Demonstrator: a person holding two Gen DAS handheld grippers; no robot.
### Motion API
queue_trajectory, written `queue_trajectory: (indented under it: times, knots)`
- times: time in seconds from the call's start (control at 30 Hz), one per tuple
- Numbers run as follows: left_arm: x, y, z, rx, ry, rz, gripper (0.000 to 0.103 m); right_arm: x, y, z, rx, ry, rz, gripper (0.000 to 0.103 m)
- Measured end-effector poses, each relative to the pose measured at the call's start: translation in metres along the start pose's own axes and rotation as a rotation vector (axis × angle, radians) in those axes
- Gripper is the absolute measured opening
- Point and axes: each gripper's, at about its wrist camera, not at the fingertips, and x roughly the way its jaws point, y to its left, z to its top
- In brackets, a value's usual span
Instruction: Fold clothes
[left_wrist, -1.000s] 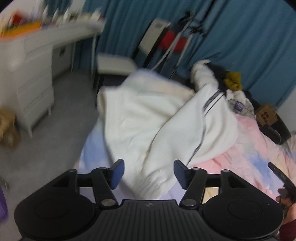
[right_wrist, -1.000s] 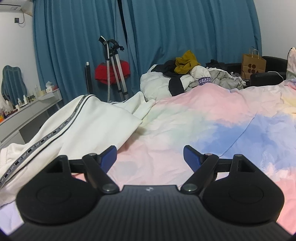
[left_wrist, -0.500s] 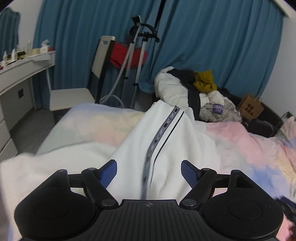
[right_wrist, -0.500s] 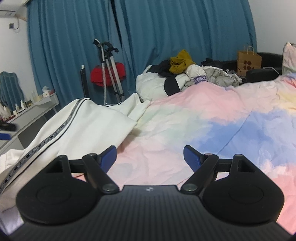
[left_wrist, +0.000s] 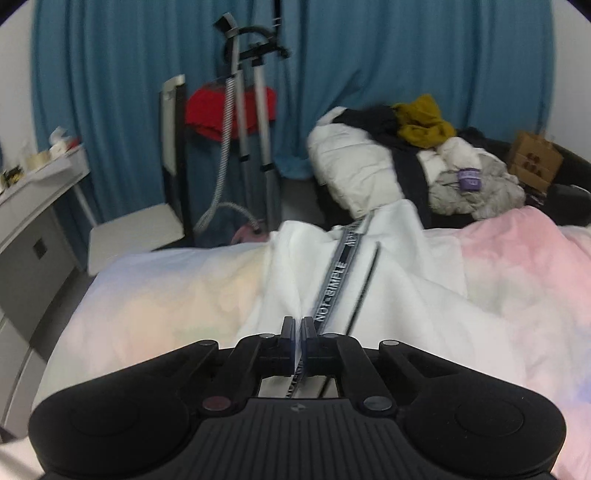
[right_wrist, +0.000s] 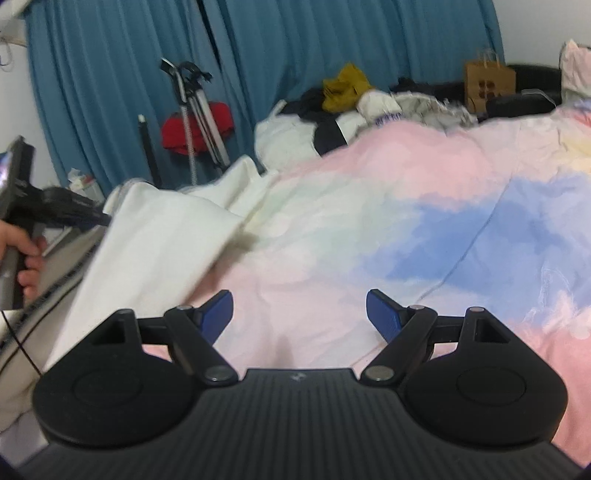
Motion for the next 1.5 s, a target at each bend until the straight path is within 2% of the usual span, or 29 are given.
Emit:
queue_trajectory:
  times: [0.1, 0.2, 0.3, 0.4, 0.53, 0.63, 0.67, 0.73, 0.8, 0.87, 0.9, 0.93, 1.0, 1.07, 1.13, 1.23, 1.3, 1.4, 1.47, 1.5]
  knots:
    - [-0.021, -0.012, -0.003, 0.074, -0.04, -0.079, 0.002, 0.012, -0.002, 0.0, 0.026, 0.026, 0.008, 0.081]
    - [-0.056, -0.015, -0.005, 0.087, -0.093, -0.18, 0.001, 0.008, 0.003, -0.001, 0.005, 0.012, 0.015, 0.081]
    - [-0.106, -0.03, -0.013, 0.119, -0.172, -0.308, 0.001, 0.0, 0.005, -0.001, -0.017, -0.009, 0.012, 0.081]
    - [-0.16, -0.062, -0.036, 0.214, -0.209, -0.433, 0.001, -0.006, 0.0, 0.003, 0.011, -0.03, -0.007, 0.081]
    - [-0.208, -0.1, -0.092, 0.278, -0.177, -0.587, 0.001, -0.014, -0.007, 0.01, 0.035, -0.063, -0.015, 0.081]
    - [-0.208, -0.118, -0.146, 0.225, -0.064, -0.701, 0.001, -0.016, -0.012, 0.013, 0.066, -0.067, -0.013, 0.081]
    - [-0.201, -0.124, -0.163, 0.209, -0.02, -0.718, 0.001, -0.016, -0.014, 0.014, 0.078, -0.065, -0.012, 0.081]
    - [-0.184, -0.135, -0.195, 0.228, 0.047, -0.703, 0.002, -0.018, -0.016, 0.015, 0.082, -0.063, -0.019, 0.081]
    - [-0.17, -0.139, -0.209, 0.216, 0.087, -0.681, 0.003, -0.02, -0.018, 0.015, 0.086, -0.061, -0.027, 0.081]
    - [-0.16, -0.139, -0.204, 0.199, 0.102, -0.667, 0.01, -0.021, -0.02, 0.015, 0.09, -0.058, -0.034, 0.081]
    - [-0.16, -0.14, -0.198, 0.193, 0.097, -0.657, 0.023, -0.023, -0.021, 0.015, 0.093, -0.056, -0.037, 0.081]
    - [-0.159, -0.139, -0.192, 0.184, 0.079, -0.648, 0.042, -0.024, -0.022, 0.015, 0.096, -0.054, -0.041, 0.081]
    - [-0.157, -0.135, -0.175, 0.167, 0.027, -0.623, 0.061, -0.027, -0.024, 0.017, 0.099, -0.06, -0.049, 0.081]
    - [-0.152, -0.135, -0.152, 0.156, -0.025, -0.578, 0.061, -0.03, -0.025, 0.02, 0.102, -0.074, -0.053, 0.081]
    - [-0.13, -0.141, -0.124, 0.148, -0.041, -0.479, 0.063, -0.029, -0.027, 0.02, 0.106, -0.074, -0.058, 0.081]
    - [-0.083, -0.151, -0.077, 0.104, -0.062, -0.297, 0.076, -0.028, -0.029, 0.021, 0.112, -0.073, -0.067, 0.081]
    - [-0.041, -0.156, -0.048, 0.065, -0.045, -0.178, 0.076, -0.023, -0.032, 0.021, 0.123, -0.059, -0.066, 0.081]
    - [0.023, -0.151, -0.008, -0.057, 0.029, -0.092, 0.074, -0.017, -0.036, 0.02, 0.132, -0.047, -0.059, 0.081]
    - [0.065, -0.141, 0.009, -0.161, 0.118, -0.056, 0.059, -0.012, -0.038, 0.019, 0.135, -0.045, -0.056, 0.081]
    - [0.083, -0.136, 0.014, -0.199, 0.149, -0.06, 0.041, -0.009, -0.039, 0.019, 0.135, -0.042, -0.057, 0.081]
